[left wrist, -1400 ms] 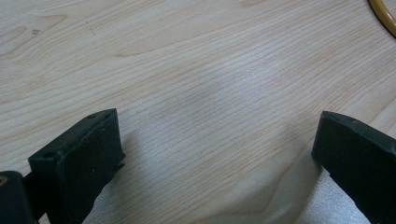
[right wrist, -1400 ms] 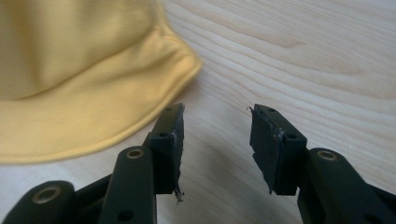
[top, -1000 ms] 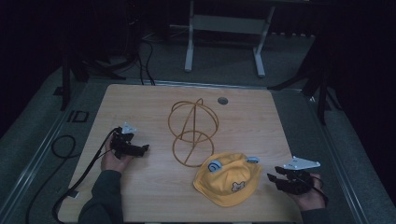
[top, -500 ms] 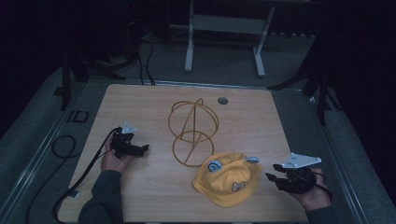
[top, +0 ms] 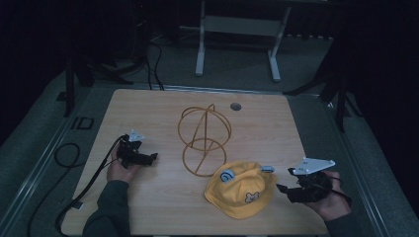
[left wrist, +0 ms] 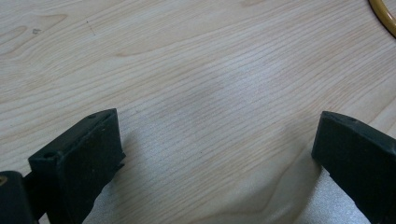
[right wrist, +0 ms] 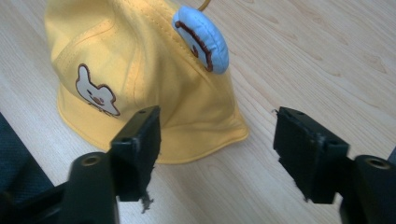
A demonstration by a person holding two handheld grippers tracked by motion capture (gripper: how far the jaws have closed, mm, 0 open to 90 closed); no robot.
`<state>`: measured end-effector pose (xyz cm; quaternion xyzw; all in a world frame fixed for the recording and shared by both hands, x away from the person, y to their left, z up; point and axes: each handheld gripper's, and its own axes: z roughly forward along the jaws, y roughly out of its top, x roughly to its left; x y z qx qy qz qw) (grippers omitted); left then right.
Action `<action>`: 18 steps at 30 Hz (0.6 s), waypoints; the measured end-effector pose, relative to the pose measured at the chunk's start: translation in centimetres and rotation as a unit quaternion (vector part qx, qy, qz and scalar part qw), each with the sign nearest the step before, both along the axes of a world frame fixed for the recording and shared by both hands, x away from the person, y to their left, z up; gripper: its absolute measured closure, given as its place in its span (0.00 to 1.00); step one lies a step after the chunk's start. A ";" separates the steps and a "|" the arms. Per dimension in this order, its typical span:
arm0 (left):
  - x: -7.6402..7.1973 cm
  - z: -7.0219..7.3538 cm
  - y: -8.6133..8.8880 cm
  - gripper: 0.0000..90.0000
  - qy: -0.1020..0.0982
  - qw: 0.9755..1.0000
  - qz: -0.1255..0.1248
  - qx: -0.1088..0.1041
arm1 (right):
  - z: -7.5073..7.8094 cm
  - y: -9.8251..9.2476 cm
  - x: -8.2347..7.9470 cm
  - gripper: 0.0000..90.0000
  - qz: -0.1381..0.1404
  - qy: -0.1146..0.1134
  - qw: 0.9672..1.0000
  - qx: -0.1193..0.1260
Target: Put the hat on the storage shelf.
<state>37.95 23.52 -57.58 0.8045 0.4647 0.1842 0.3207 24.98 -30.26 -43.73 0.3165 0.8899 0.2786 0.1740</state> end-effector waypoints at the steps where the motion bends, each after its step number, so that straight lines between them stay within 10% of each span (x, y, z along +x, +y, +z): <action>1: 0.0 0.0 0.0 0.02 0.000 1.000 0.000 0.000 | 0.1 0.1 0.1 0.33 0.003 0.005 1.000 -0.003; 18: 0.0 0.0 0.0 0.02 0.000 1.000 0.001 0.000 | 2.2 4.6 2.6 0.29 0.101 0.014 0.993 -0.063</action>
